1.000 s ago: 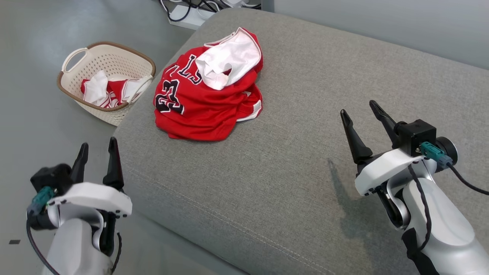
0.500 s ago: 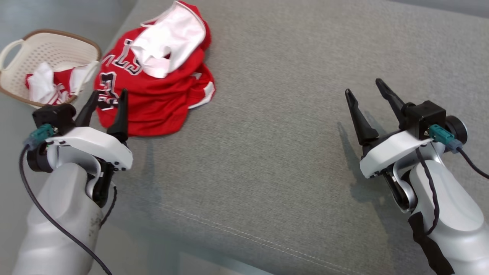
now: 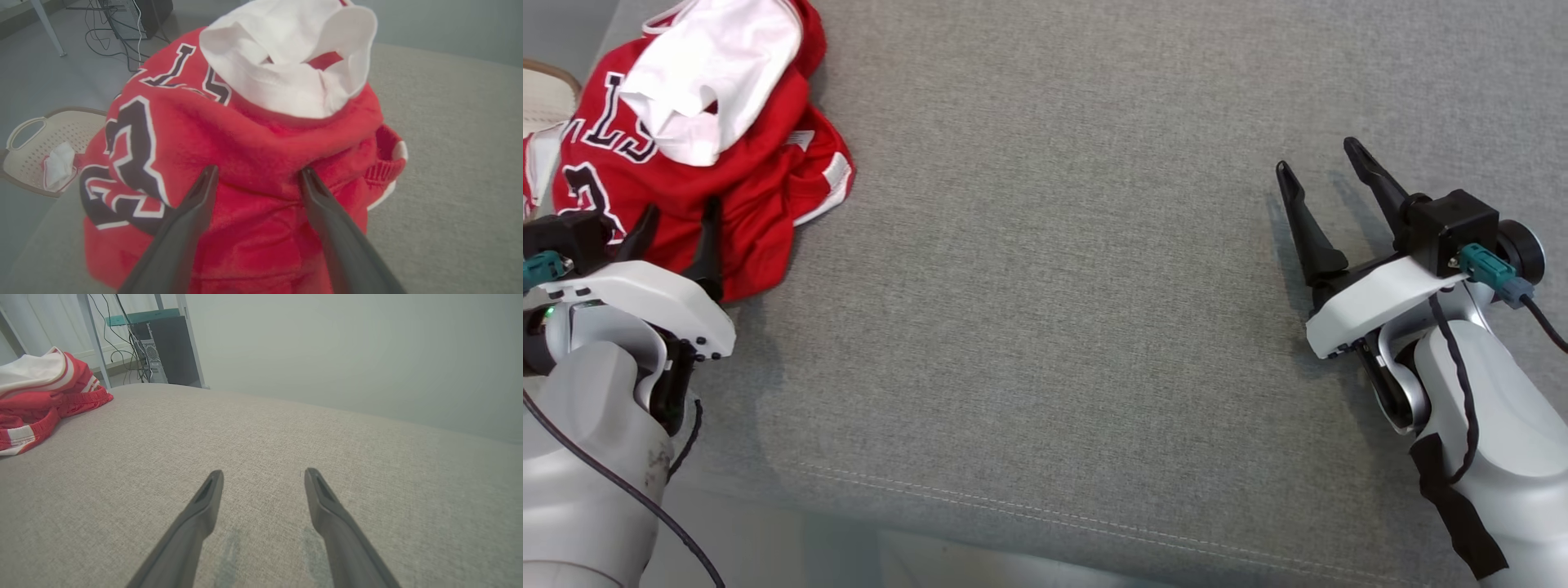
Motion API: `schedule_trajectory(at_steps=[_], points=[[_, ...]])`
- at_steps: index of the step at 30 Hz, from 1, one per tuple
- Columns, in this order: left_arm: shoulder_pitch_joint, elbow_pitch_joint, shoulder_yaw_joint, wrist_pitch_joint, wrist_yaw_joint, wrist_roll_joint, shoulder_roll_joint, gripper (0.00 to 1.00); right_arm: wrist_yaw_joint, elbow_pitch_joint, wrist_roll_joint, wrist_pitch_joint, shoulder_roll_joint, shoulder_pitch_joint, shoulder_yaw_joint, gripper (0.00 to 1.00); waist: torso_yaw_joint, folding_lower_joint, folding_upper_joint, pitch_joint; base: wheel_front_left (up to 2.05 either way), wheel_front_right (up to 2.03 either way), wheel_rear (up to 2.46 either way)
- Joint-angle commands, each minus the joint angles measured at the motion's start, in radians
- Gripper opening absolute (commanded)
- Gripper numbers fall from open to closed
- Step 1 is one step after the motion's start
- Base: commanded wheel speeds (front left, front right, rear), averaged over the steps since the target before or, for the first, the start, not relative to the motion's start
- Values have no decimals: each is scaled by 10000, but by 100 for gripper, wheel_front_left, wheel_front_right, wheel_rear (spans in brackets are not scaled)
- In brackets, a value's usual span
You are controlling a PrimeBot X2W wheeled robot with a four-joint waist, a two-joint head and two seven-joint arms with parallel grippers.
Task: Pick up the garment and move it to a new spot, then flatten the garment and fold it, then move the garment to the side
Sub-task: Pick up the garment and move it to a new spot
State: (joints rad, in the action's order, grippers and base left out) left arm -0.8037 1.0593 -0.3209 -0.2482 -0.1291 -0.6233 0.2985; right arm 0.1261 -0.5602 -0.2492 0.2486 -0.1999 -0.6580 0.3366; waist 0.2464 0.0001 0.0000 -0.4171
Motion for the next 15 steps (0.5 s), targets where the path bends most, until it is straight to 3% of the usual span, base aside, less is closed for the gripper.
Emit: schedule_trajectory(at_steps=[1, 6, 15], points=[[-493, 99, 192, -112, 160, 171, 621, 100, 46, 284, -5, 132, 69, -134, 133, 100, -126, -1, 0, -96, 0, 0, 0], [-757, 659, -67, -130, 817, 729, 588, 100, 46, 267, -34, 132, 59, -87, 71, 100, -212, -1, 0, -86, 0, 0, 0], [-884, 1573, -511, -133, 1531, 1256, 345, 100, 46, 182, -106, 132, 72, 80, 48, 100, -253, -1, 0, 116, 0, 0, 0]])
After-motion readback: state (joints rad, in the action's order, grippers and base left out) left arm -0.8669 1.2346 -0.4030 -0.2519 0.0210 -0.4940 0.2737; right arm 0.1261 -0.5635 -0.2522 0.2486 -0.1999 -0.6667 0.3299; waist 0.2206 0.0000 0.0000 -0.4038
